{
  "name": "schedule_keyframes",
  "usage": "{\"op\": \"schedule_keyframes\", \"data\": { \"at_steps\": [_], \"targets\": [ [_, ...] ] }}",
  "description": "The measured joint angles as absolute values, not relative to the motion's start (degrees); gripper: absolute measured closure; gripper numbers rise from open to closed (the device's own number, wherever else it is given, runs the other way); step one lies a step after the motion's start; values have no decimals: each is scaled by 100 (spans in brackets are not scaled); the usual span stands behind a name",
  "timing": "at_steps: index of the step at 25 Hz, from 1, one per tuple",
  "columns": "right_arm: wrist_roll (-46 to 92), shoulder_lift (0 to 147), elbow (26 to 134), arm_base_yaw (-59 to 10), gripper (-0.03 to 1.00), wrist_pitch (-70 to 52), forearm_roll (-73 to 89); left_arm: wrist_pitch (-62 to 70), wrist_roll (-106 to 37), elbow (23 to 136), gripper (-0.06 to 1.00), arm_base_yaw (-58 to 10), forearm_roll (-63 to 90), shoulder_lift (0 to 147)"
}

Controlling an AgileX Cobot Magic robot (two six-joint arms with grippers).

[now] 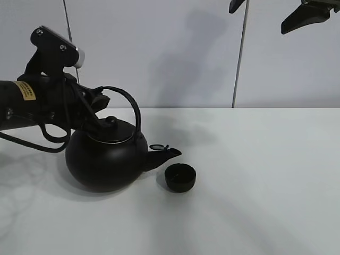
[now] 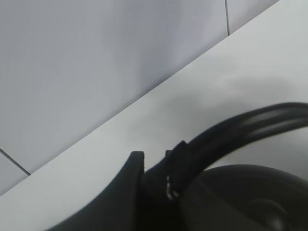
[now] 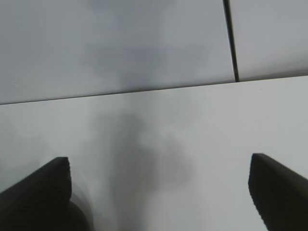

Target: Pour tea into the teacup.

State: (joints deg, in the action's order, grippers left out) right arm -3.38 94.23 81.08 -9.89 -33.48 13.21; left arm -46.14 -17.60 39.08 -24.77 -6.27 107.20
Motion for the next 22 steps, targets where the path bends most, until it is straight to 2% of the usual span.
{"op": "schedule_keyframes", "data": {
  "at_steps": [22],
  "targets": [
    [-338,9423,8108,-989,27,-3343,1327,-4154,-2341,4247,85,-2481,-1046,10720]
  ]
}}
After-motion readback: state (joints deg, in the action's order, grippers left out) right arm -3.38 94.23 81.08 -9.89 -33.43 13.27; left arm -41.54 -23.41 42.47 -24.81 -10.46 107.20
